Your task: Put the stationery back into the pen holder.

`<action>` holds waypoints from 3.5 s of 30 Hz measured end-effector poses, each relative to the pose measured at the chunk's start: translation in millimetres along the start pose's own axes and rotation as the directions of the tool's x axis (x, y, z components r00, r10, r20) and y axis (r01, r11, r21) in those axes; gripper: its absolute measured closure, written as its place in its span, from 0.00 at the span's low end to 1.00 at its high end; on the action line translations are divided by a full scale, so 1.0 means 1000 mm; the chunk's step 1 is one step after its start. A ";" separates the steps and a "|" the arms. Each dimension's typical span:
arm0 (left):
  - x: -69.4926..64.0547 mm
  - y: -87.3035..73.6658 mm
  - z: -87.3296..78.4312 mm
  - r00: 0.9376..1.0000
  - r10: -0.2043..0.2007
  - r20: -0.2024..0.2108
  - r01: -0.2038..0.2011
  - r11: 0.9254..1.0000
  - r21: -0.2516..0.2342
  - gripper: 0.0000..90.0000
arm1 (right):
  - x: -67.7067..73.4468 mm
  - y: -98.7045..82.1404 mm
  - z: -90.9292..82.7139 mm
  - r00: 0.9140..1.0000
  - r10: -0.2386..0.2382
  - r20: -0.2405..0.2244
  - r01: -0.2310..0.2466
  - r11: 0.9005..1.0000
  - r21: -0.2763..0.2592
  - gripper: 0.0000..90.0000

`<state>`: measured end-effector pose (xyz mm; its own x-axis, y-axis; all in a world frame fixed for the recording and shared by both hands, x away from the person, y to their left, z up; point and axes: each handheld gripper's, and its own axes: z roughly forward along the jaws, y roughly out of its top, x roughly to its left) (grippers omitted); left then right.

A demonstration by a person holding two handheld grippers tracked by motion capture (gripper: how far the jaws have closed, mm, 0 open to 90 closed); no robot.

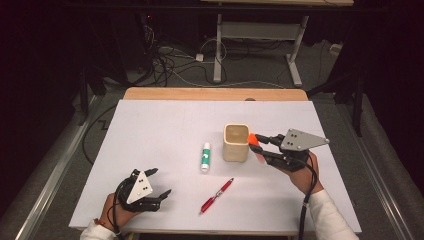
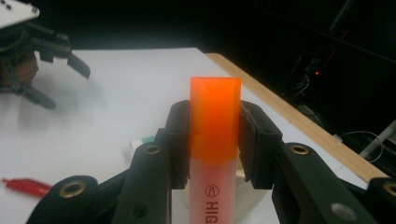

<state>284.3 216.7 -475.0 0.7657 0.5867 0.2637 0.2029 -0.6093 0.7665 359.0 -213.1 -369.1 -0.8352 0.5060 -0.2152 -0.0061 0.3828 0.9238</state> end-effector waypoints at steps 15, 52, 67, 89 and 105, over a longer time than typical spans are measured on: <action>0.001 -0.001 -0.001 1.000 -0.004 0.001 0.004 1.000 -0.006 0.23 | -0.012 0.032 0.017 0.998 0.011 0.065 -0.007 0.998 -0.064 0.75; 0.002 -0.003 -0.001 1.000 -0.010 0.005 0.010 1.000 -0.011 0.23 | -0.027 0.024 0.073 0.993 0.101 0.054 -0.098 0.994 -0.057 0.75; 0.002 -0.003 -0.001 1.000 -0.009 0.005 0.009 1.000 -0.007 0.23 | -0.025 -0.001 0.077 0.989 0.136 0.063 -0.135 0.991 -0.013 0.75; 0.001 -0.003 0.001 1.000 -0.004 0.007 0.004 1.000 -0.002 0.23 | -0.024 -0.022 0.073 0.984 0.159 0.080 -0.160 0.987 0.012 0.74; 0.001 -0.003 0.001 1.000 -0.003 0.006 0.003 1.000 0.000 0.23 | -0.022 -0.022 0.068 0.982 0.158 0.105 -0.158 0.987 -0.008 0.67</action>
<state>284.9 218.7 -477.3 0.7687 0.5854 0.2576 0.2054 -0.6075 0.7673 415.0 -180.5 -406.2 -0.7633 0.6385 -0.0987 0.1216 0.2919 0.9487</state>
